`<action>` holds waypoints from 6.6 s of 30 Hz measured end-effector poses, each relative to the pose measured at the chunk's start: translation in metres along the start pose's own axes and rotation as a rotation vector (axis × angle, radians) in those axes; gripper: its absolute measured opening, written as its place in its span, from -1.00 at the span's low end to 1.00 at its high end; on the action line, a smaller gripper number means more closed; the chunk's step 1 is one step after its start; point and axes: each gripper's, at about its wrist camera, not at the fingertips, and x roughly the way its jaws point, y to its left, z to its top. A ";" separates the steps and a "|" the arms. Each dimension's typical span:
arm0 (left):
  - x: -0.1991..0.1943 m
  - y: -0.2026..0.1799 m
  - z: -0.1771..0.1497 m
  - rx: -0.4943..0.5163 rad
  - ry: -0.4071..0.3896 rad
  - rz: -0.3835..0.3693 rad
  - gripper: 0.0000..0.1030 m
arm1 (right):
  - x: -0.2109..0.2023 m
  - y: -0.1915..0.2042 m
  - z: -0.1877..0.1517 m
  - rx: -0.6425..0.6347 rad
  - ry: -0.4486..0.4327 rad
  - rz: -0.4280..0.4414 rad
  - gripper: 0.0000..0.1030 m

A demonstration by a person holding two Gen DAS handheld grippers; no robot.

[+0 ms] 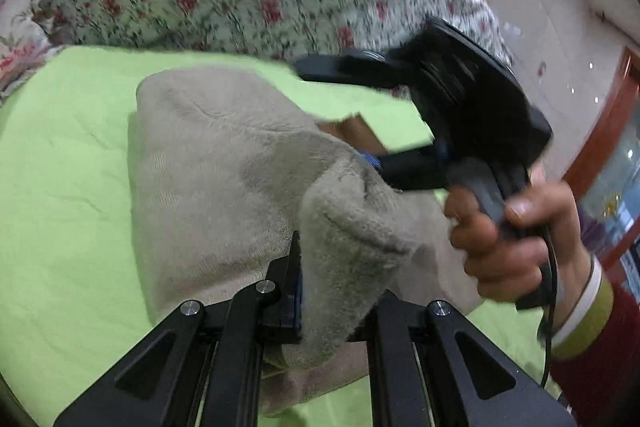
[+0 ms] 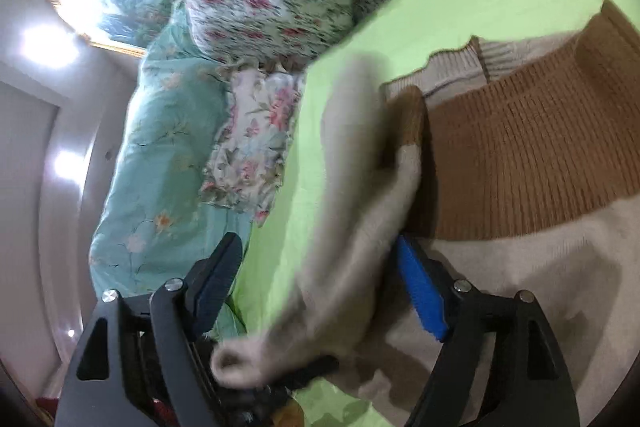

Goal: Fold small clothes

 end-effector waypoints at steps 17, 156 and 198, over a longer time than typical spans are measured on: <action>0.001 -0.082 0.013 0.119 0.002 -0.124 -0.83 | -0.073 0.035 0.003 -0.229 -0.168 -0.247 -0.69; -0.190 0.085 -0.104 -0.195 -0.024 -0.086 0.31 | -0.033 0.094 -0.200 -0.205 -0.259 -0.467 -0.63; -0.141 0.043 -0.161 0.042 0.192 -0.006 0.37 | -0.007 0.048 -0.268 -0.202 -0.182 -0.679 -0.90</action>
